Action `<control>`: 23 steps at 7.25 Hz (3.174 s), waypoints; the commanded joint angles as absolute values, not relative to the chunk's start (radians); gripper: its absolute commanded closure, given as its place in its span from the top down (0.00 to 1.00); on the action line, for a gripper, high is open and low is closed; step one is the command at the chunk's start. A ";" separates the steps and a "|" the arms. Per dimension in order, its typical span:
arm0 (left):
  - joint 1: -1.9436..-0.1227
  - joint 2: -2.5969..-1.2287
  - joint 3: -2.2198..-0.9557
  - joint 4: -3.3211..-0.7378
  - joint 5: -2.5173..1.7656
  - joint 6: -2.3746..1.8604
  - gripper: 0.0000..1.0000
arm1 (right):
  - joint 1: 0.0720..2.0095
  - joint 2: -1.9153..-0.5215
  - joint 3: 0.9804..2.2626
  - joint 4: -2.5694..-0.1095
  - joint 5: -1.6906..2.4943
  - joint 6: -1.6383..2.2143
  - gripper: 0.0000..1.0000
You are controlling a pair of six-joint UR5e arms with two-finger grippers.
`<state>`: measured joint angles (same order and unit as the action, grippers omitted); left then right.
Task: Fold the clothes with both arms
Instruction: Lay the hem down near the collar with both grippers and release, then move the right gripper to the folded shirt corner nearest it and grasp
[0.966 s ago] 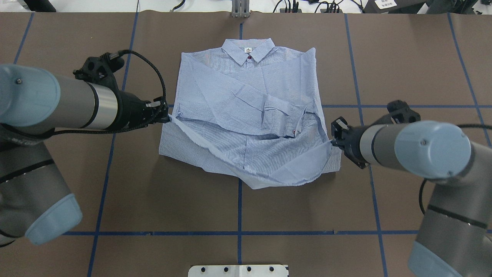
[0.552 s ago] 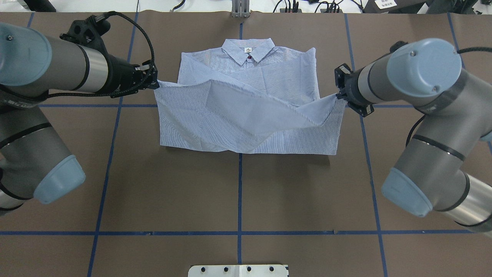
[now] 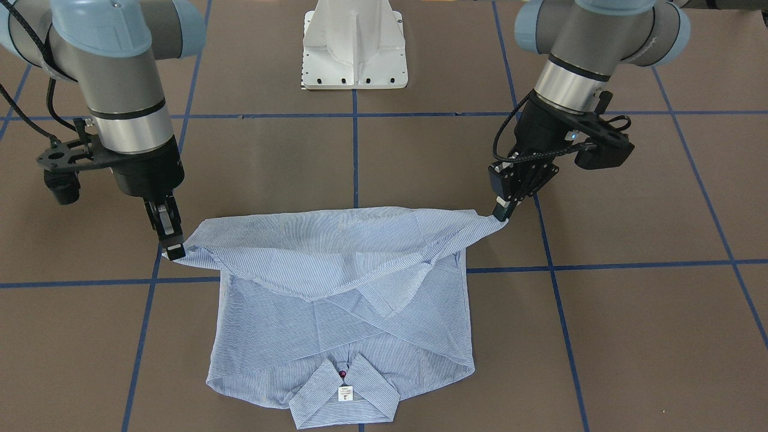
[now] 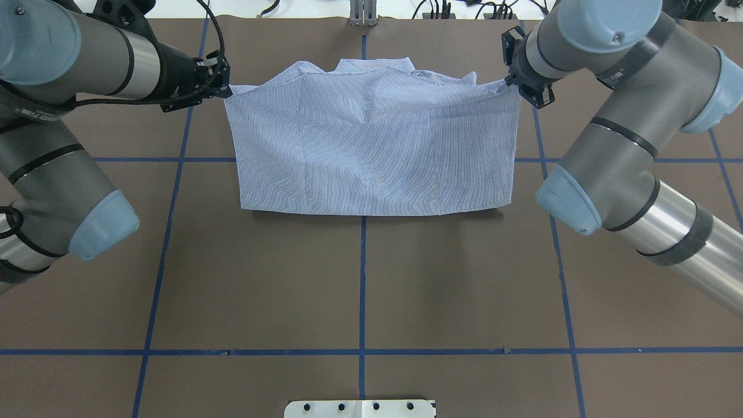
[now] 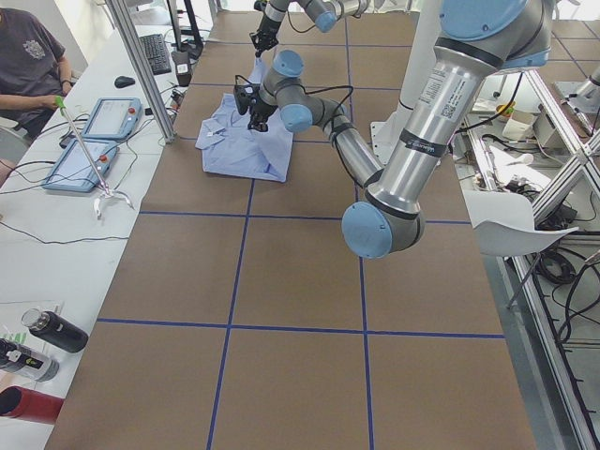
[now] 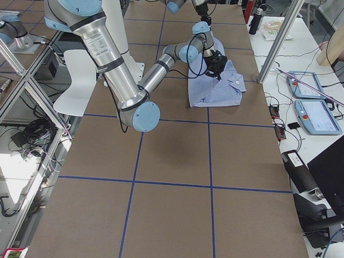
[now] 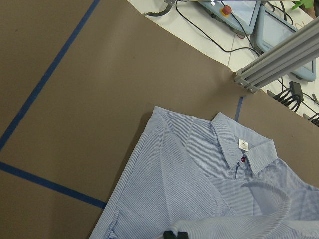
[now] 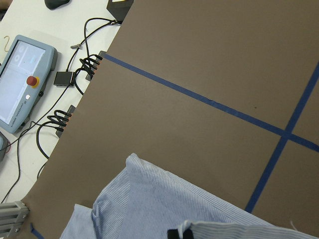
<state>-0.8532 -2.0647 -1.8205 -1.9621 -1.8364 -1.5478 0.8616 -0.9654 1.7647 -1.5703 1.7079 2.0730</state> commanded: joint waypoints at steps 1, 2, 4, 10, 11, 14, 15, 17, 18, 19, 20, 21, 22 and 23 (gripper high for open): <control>-0.871 -2.104 -1.650 -2.122 -1.833 -1.545 0.00 | 0.899 -0.841 1.529 -1.464 1.706 2.048 0.00; -0.871 -2.153 -1.541 -2.181 -1.832 -1.543 0.00 | 0.899 -0.809 1.402 -1.384 1.706 2.007 0.00; -0.868 -2.236 -1.365 -2.238 -1.830 -1.539 0.00 | 0.897 -0.755 1.173 -1.232 1.704 1.933 0.00; -0.864 -2.292 -1.127 -2.330 -1.770 -1.444 0.02 | 0.854 -0.719 0.999 -1.143 1.698 1.890 0.45; -0.864 -2.295 -1.127 -2.330 -1.770 -1.437 0.62 | 0.854 -0.715 0.997 -1.143 1.698 1.890 0.62; -0.871 -2.298 -1.138 -2.373 -1.772 -1.411 0.99 | 0.862 -0.725 1.038 -1.135 1.704 1.902 0.84; -0.873 -2.290 -1.176 -2.384 -1.782 -1.411 0.99 | 0.862 -0.811 1.168 -1.138 1.709 1.904 0.86; -0.874 -2.237 -1.271 -2.378 -1.784 -1.413 0.99 | 0.810 -1.015 1.436 -1.147 1.746 1.917 0.88; -0.876 -2.214 -1.311 -2.376 -1.783 -1.413 0.99 | 0.773 -1.114 1.553 -1.146 1.743 1.965 0.89; -0.874 -2.212 -1.318 -2.376 -1.782 -1.413 0.99 | 0.738 -1.194 1.640 -1.146 1.738 1.986 0.90; -0.874 -2.210 -1.318 -2.378 -1.782 -1.413 0.99 | 0.717 -1.254 1.716 -1.158 1.741 2.006 0.92; -0.874 -2.207 -1.319 -2.378 -1.781 -1.411 0.99 | 0.691 -1.261 1.724 -1.161 1.730 2.032 0.92; -0.874 -2.207 -1.319 -2.378 -1.781 -1.410 0.99 | 0.668 -1.261 1.714 -1.161 1.715 2.039 0.92; -0.876 -2.207 -1.319 -2.378 -1.779 -1.410 0.99 | 0.641 -1.253 1.688 -1.161 1.694 2.039 0.91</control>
<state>-0.8745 -2.2081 -1.3186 -2.3776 -1.7808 -1.4104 0.6729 -1.2551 1.7061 -1.1604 1.7162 2.0327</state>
